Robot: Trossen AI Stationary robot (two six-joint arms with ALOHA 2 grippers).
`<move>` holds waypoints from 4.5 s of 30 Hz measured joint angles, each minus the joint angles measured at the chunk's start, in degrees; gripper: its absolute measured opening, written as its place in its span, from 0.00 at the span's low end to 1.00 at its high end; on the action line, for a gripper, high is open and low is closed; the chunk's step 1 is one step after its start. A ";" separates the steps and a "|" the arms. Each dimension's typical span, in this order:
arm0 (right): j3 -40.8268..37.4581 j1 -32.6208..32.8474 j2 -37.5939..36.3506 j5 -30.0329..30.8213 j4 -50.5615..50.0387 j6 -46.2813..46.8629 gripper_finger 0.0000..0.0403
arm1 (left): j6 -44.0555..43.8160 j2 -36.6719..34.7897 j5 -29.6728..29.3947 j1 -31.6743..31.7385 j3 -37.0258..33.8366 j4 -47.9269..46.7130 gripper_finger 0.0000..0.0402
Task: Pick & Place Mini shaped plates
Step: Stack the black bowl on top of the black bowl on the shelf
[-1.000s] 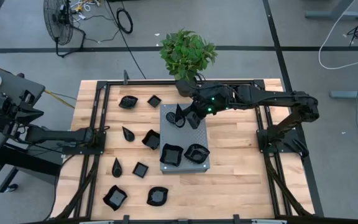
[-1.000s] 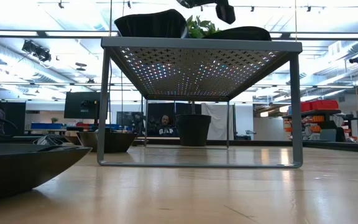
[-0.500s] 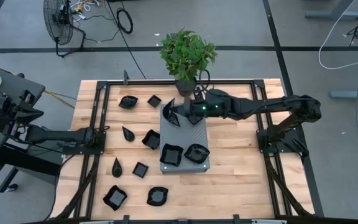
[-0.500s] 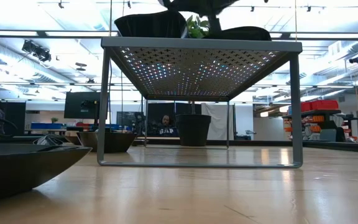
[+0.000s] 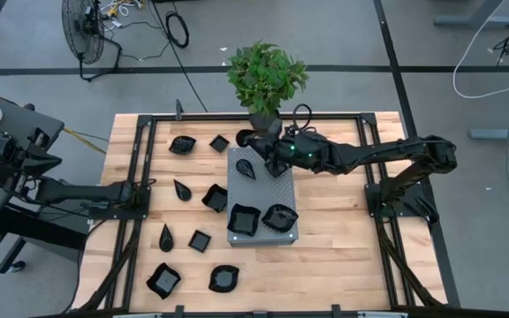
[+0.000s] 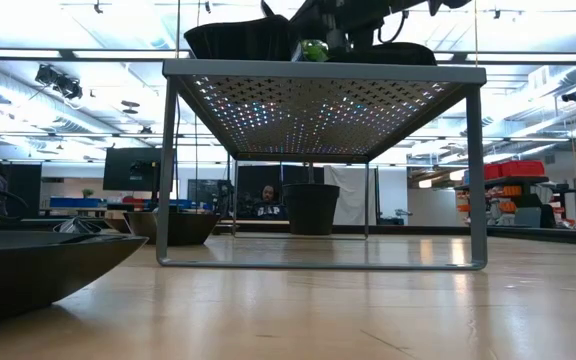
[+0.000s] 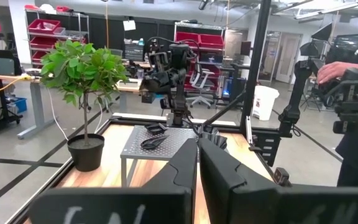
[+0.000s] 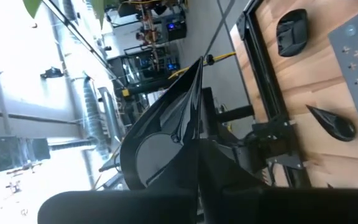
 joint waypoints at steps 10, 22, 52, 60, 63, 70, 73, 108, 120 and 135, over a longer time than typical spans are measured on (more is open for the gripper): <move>0.00 -0.02 0.00 1.03 2.17 0.33 0.00 | 0.04 0.00 0.00 0.01 0.00 -0.01 0.06; 0.00 1.61 -7.90 1.02 -5.13 -18.45 0.00 | 0.03 0.00 0.00 -0.01 0.00 0.00 0.06; 0.02 5.16 -31.20 -37.08 -69.91 -118.40 0.00 | 0.01 0.01 0.00 0.01 -0.01 0.00 0.06; -0.03 5.16 -26.37 -33.06 -80.86 -163.61 0.00 | 0.01 0.00 0.00 0.01 0.00 0.01 0.06; -1.90 5.16 -24.56 -27.95 -80.03 -174.94 0.00 | 0.04 0.00 0.00 0.01 -0.01 -0.01 0.06; -11.76 6.05 -20.25 -11.69 -74.08 -192.25 0.00 | 0.02 0.00 0.00 0.01 -0.01 -0.01 0.06; -16.05 7.13 -18.44 -6.65 -70.57 -198.46 0.00 | 0.02 0.02 0.00 -0.01 -0.02 -0.01 0.06; -24.09 9.86 -4.79 -9.45 -50.03 -203.60 0.02 | 0.02 0.00 0.00 0.01 0.00 -0.01 0.06; -24.09 11.06 -4.81 -12.81 -51.42 -202.03 0.03 | 0.02 0.00 0.00 -0.01 -0.02 -0.01 0.06; -24.09 11.18 -7.00 -14.63 -52.01 -194.10 0.28 | 0.02 0.00 0.00 0.01 -0.01 -0.01 0.06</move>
